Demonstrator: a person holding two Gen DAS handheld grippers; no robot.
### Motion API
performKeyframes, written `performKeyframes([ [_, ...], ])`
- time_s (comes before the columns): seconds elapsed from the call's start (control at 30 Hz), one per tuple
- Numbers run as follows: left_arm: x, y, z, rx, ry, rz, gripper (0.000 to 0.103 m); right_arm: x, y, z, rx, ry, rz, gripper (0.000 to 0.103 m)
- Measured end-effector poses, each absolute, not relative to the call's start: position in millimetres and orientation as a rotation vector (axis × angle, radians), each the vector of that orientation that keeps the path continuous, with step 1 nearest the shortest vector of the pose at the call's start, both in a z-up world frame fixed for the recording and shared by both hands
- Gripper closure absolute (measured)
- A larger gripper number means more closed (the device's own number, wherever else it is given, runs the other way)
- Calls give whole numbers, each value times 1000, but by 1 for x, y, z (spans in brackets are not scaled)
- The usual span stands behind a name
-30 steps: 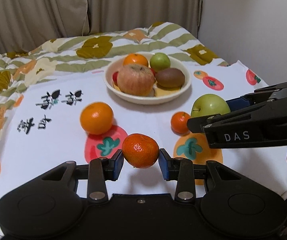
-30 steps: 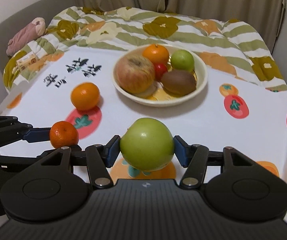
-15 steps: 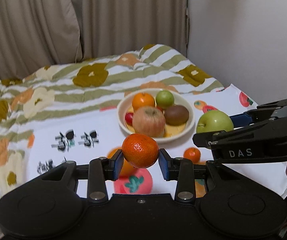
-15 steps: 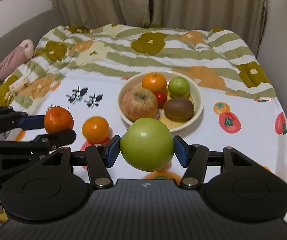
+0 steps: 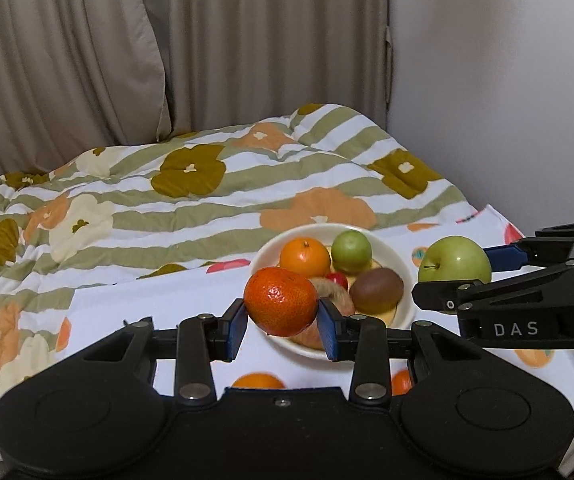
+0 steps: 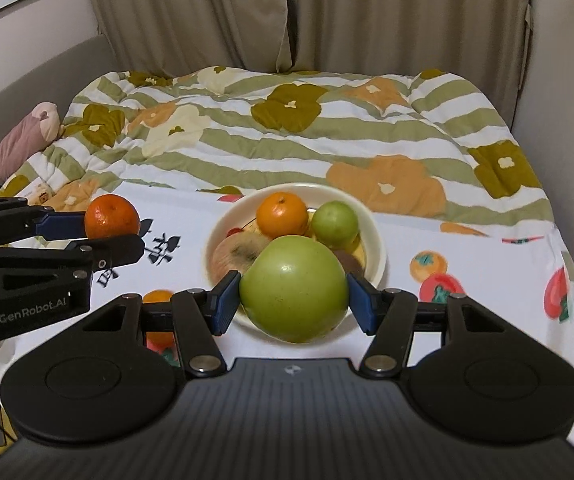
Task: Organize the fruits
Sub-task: 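Carry the mandarin into the bowl and open the left tool while the right tool carries the apple, then lower the green apple into the bowl and open the right tool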
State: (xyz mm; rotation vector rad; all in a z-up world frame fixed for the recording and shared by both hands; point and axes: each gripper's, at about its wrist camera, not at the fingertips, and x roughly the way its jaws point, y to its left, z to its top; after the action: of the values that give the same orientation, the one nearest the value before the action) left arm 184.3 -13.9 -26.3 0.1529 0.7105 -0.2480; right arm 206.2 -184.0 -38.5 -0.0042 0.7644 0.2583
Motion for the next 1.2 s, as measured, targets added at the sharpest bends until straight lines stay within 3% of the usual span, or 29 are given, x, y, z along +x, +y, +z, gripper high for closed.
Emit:
performKeyframes([
  [0.83, 235, -119, -93, 323, 826, -265, 60, 289, -257, -77, -33, 827, 299, 31],
  [0.9, 234, -121, -91, 329, 818, -260, 48, 291, -257, -78, -34, 827, 303, 31],
  [0.97, 231, -120, -86, 334, 793, -248, 16, 293, -256, -78, -35, 826, 308, 31],
  [1.2, 230, -99, -76, 252, 795, -206, 14, 298, -244, -75, -44, 819, 338, 31],
])
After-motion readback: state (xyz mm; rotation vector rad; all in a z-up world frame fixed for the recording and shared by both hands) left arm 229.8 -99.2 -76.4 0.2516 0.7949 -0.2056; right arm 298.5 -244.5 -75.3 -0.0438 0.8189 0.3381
